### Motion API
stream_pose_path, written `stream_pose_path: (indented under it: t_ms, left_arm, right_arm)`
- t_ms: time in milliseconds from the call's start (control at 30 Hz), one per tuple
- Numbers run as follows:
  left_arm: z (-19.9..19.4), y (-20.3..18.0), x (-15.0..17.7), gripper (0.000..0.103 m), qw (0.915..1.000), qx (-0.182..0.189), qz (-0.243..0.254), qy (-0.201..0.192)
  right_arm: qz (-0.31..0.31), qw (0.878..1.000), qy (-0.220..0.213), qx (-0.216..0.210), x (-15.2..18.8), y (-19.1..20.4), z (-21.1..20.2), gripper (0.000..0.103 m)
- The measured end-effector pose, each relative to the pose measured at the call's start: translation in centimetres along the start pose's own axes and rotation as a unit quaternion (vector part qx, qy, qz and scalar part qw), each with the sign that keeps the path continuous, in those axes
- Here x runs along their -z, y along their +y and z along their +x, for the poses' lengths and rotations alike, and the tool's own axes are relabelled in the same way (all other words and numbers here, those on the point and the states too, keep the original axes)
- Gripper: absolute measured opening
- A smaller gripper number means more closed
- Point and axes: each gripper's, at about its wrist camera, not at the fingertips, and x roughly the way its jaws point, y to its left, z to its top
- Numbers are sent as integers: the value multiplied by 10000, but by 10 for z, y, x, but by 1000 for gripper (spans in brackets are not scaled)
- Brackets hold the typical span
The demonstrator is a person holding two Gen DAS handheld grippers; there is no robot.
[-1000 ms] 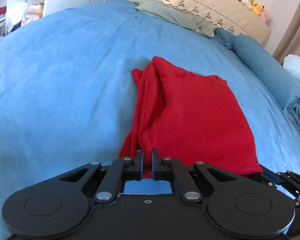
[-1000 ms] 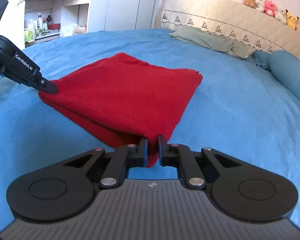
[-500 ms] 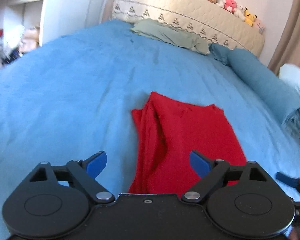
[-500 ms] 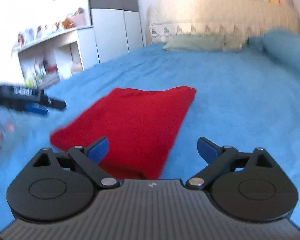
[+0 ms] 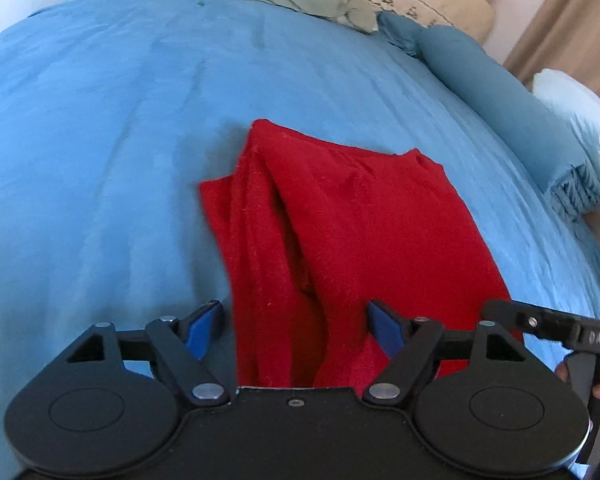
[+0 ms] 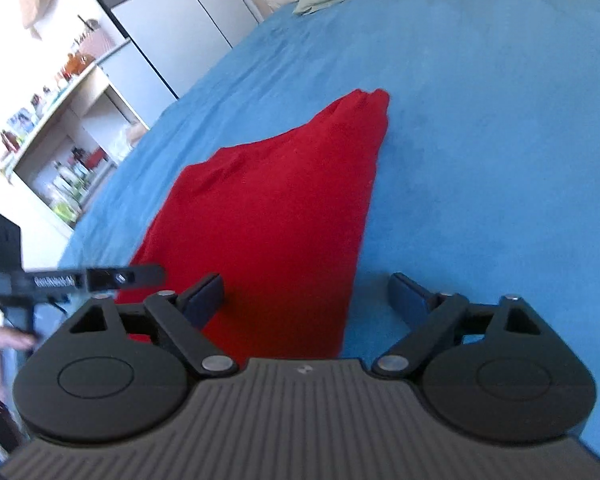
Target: Fold small clothes
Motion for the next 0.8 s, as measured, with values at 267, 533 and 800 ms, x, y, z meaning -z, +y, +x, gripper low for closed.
stream_pose_path:
  t_ms: [267,533,800]
  left_arm:
    - [1,-11,-3,31,9999,11,-111,-126]
    - [-56,-61,5,26,9986,97,108,-502]
    - [-98,-148,88,26,9970,299,472,-536]
  right_arm:
    - [347,9990,-86,-283,-13,1,25,42]
    - [-36,9992,-286,-294,-22,29,-37,37]
    - [-314,9985,-270,-362,22,9,-160,37]
